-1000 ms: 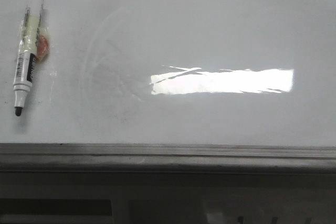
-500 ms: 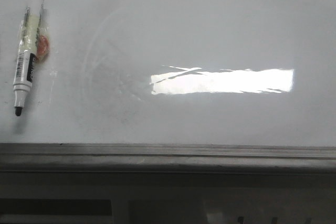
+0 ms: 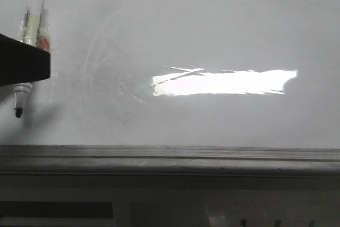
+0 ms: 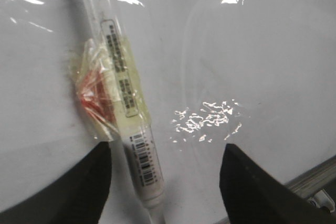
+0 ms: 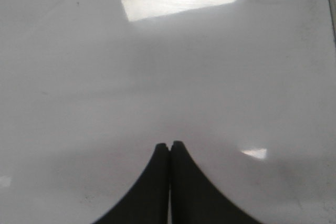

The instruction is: Write number 6 on whiteboard

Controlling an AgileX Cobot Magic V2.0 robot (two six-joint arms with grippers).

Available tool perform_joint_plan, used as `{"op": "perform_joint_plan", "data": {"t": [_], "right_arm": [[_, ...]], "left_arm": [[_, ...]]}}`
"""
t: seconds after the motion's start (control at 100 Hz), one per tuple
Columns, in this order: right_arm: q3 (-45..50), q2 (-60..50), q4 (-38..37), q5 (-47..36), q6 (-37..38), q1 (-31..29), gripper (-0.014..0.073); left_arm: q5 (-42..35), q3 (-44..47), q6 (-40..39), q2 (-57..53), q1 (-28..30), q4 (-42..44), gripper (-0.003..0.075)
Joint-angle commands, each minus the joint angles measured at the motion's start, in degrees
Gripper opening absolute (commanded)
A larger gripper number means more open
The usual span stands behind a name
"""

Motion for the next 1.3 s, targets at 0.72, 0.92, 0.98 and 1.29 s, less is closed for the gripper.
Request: {"op": "perform_joint_plan", "data": {"t": [0.72,0.92,0.98,1.29], "right_arm": [[-2.9,0.9,0.3,-1.4,-0.7,7.1,-0.0064],[-7.0,0.9,1.0,5.5,-6.6,14.2,-0.0064],[-8.2,0.9,2.9,6.3,-9.8,16.4,-0.0062],[-11.6,1.5,17.3,5.9,-25.7,28.7,0.0202]], "left_arm": [[-6.0,-1.9,1.5,7.2,-0.6,-2.8,-0.002],[-3.0,-3.8,1.5,5.1,-4.9,13.1,-0.002],[-2.8,-4.1,1.5,4.6,-6.5,17.2,-0.002],[-1.7,-4.2,1.5,4.3,-9.9,34.4,-0.002]]}}
